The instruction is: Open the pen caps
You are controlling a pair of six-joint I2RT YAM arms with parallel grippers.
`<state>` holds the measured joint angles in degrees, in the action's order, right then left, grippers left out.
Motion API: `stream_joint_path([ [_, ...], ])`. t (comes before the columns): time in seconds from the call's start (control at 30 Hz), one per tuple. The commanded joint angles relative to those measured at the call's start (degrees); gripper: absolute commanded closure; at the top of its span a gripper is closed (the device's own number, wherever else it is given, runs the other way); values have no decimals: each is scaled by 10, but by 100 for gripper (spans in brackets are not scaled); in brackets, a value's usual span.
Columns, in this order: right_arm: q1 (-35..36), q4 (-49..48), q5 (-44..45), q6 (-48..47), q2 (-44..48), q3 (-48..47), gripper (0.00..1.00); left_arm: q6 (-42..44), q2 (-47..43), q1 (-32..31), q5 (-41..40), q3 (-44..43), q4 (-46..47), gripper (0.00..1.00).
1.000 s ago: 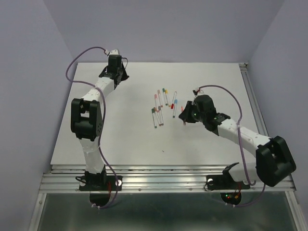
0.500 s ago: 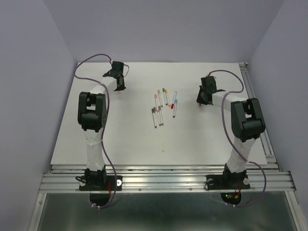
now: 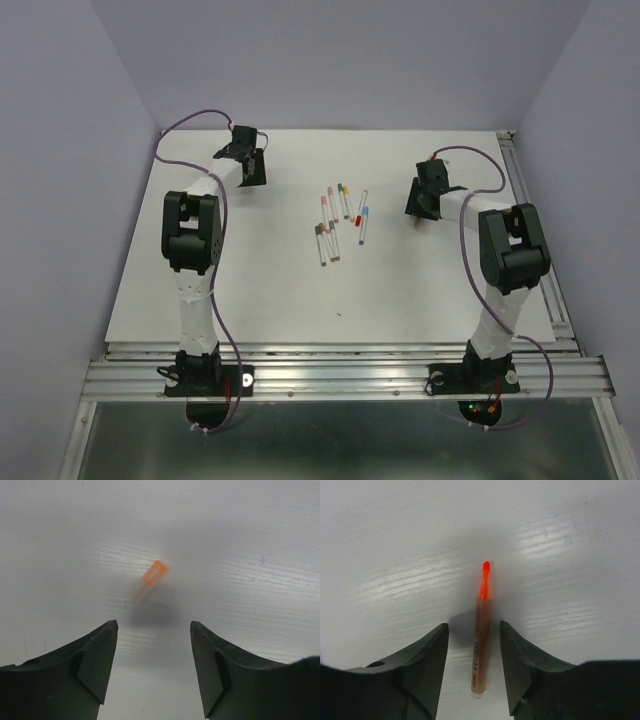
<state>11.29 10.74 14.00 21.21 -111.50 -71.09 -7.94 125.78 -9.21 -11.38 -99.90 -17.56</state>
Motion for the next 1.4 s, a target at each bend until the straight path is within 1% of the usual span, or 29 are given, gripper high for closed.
stream_joint_path([
  [0.0,1,18,3,-7,21,-4,47,4,-24,6,10,3,9,28],
  [0.03,1,21,1,-7,23,-3,46,5,-31,7,19,10,13,22],
  [0.07,1,22,0,-9,29,-3,40,6,-35,7,22,14,19,18],
  [0.13,0,25,-2,-13,35,-4,34,6,-41,9,31,17,21,13],
  [0.17,0,31,1,-13,38,-5,22,6,-49,8,42,21,23,12],
  [0.23,1,45,14,-20,51,-15,9,8,-71,8,57,31,27,7],
  [0.27,2,46,15,-23,56,-16,4,8,-82,8,61,38,31,2],
  [0.3,1,46,15,-27,64,-17,0,7,-93,8,65,46,43,1],
  [0.37,2,41,9,-36,90,-12,0,2,-134,9,78,73,57,1],
  [0.43,2,34,-24,-41,110,-5,0,-7,-164,8,85,101,73,1],
  [0.5,3,24,-68,-40,142,7,0,-23,-213,7,100,123,88,1],
  [0.53,4,24,-81,-36,154,10,0,-27,-231,7,107,154,96,1],
  [0.57,5,23,-93,-33,177,23,0,-41,-274,5,109,174,106,1],
  [0.6,8,21,-97,-30,190,30,0,-50,-297,5,109,196,125,1],
  [0.63,23,16,-97,-33,203,38,0,-58,-341,4,103,241,132,1],
  [0.67,35,15,-94,-33,213,45,0,-68,-365,4,103,264,140,1],
  [0.7,63,16,-78,-28,231,53,0,-87,-387,5,90,287,159,1],
  [0.77,96,25,-54,-27,241,54,0,-95,-439,4,80,339,169,1],
  [0.8,111,30,-38,-16,244,53,0,-98,-452,4,75,348,173,1],
  [0.83,143,34,-4,-12,247,52,0,-103,-463,5,72,355,171,1],
  [0.93,181,42,44,15,241,47,0,-117,-498,4,75,373,167,1],
  [1.0,210,49,64,38,225,39,0,-128,-525,5,75,393,168,1],
  [1.03,223,56,87,45,210,32,0,-137,-532,4,74,406,168,1],
  [1.13,236,81,125,66,182,15,0,-145,-555,4,88,432,169,1],
  [1.27,236,116,140,84,124,-16,0,-148,-578,4,93,457,173,1],
  [1.37,236,116,136,83,84,-35,0,-146,-584,4,87,462,173,1],
])
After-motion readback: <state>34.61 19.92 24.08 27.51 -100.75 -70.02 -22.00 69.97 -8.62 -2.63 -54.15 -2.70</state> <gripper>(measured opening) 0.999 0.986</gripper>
